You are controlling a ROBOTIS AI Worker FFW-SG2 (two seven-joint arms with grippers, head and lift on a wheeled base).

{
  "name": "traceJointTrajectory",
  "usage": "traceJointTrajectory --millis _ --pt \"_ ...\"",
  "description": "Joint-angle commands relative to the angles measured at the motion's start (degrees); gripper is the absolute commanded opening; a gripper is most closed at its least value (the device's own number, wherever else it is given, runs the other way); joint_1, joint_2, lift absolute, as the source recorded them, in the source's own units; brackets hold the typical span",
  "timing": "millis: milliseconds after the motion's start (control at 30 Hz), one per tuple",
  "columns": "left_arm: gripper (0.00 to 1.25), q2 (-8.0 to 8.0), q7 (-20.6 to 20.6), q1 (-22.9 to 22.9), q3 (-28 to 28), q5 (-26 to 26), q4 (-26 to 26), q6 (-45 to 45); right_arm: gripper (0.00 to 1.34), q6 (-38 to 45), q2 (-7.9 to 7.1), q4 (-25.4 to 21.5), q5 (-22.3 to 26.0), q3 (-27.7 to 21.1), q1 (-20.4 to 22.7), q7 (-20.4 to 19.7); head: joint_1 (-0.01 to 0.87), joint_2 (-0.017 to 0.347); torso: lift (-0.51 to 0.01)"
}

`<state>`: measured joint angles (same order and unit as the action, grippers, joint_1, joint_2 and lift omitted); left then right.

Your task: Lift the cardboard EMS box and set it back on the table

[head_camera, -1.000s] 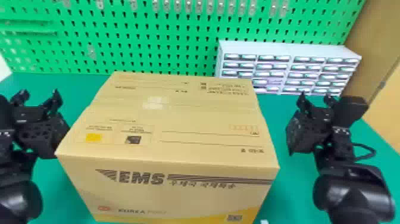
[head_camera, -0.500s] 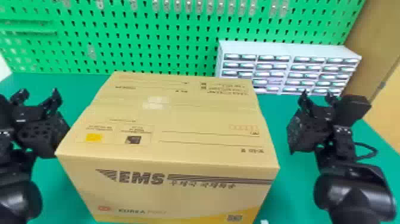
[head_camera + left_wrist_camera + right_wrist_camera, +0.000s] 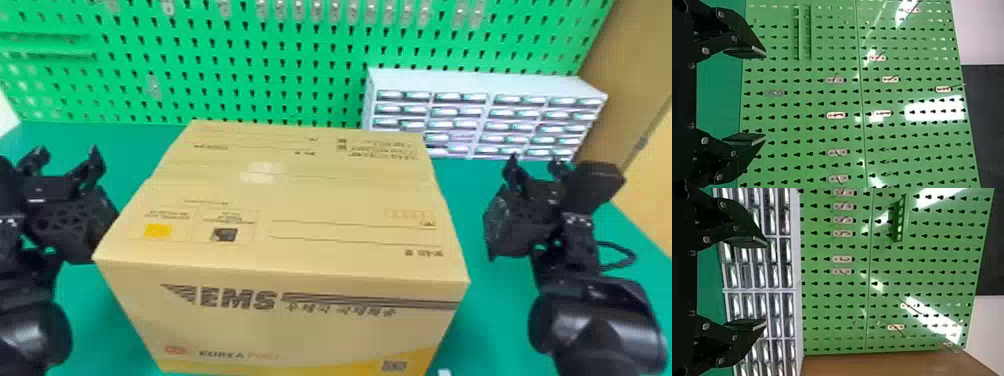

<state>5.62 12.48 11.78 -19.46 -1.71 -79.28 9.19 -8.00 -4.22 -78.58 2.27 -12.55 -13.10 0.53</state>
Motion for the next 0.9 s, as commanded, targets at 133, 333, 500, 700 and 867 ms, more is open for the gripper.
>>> traceJointTrajectory --millis 133,333,500,700,867 --pt "0.75 0.0 0.0 0.08 0.12 0.04 0.0 0.04 0.79 0.09 0.09 0.01 -0.16 -0.19 0.09 0.0 0.678 -0.015 -0.094" --pt "0.75 0.0 0.0 -0.01 0.04 0.04 0.0 0.13 0.79 0.09 0.26 0.01 -0.34 -0.28 0.0 0.0 0.678 -0.015 -0.094" --pt "0.75 0.0 0.0 -0.09 -0.05 -0.05 0.0 0.13 0.79 0.09 0.26 0.01 -0.34 -0.37 0.0 0.0 0.678 -0.015 -0.094" --pt "0.75 0.0 0.0 -0.18 0.04 -0.22 0.0 0.04 0.79 0.09 0.26 0.01 -0.51 -0.45 0.0 0.0 0.678 -0.015 -0.094" --pt "0.75 0.0 0.0 -0.18 0.04 -0.05 0.0 0.13 0.79 0.09 0.26 0.01 -0.51 -0.54 0.09 0.0 0.678 -0.015 -0.094"
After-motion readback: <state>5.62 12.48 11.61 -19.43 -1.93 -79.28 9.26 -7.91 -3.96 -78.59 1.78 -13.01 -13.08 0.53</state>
